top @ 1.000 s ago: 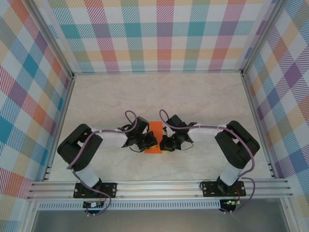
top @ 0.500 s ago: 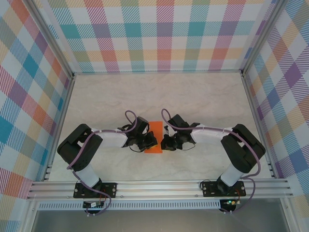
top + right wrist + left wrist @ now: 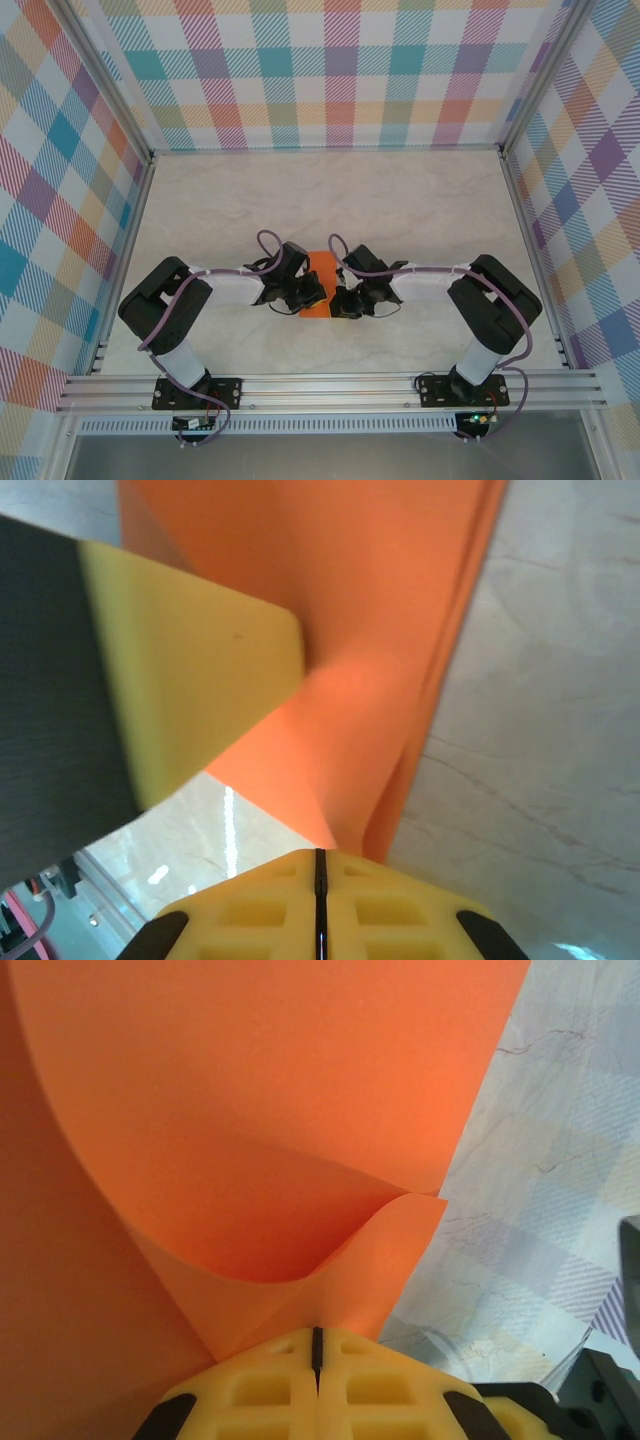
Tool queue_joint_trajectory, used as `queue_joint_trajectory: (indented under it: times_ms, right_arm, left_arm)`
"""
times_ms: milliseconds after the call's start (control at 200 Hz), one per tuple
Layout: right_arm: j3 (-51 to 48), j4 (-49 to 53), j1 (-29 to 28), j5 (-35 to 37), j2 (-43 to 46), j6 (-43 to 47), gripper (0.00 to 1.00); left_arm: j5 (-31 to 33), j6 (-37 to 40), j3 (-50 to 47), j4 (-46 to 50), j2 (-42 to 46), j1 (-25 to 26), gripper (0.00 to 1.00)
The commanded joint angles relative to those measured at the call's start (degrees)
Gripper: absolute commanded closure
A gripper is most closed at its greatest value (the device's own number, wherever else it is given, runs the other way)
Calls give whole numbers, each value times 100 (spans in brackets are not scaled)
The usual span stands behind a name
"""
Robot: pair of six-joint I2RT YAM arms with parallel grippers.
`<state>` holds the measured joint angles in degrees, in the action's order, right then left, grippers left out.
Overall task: Fold a paper plane with a square sheet of paper (pick it up from the middle)
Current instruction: Fold the triangle a second time at the center of the table.
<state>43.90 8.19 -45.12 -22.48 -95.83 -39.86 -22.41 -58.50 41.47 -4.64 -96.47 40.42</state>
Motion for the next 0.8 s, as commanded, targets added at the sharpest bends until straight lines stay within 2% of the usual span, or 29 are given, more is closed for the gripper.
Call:
queue_joint_trajectory:
  times_ms: [0, 185, 435, 795]
  right_arm:
    - [-87, -94, -40, 230, -111, -46, 91]
    - [-171, -54, -36, 431, 13, -206, 91]
    - [-218, -234, -41, 340, 694, -208, 90]
    - [-101, -379, -158, 326, 283, -163, 90]
  left_arm:
    - [387, -122, -159, 461, 18, 27, 95]
    - [387, -109, -148, 482, 30, 27, 95]
    - [411, -137, -157, 501, 51, 27, 95]
    - [409, -231, -140, 485, 58, 25, 95]
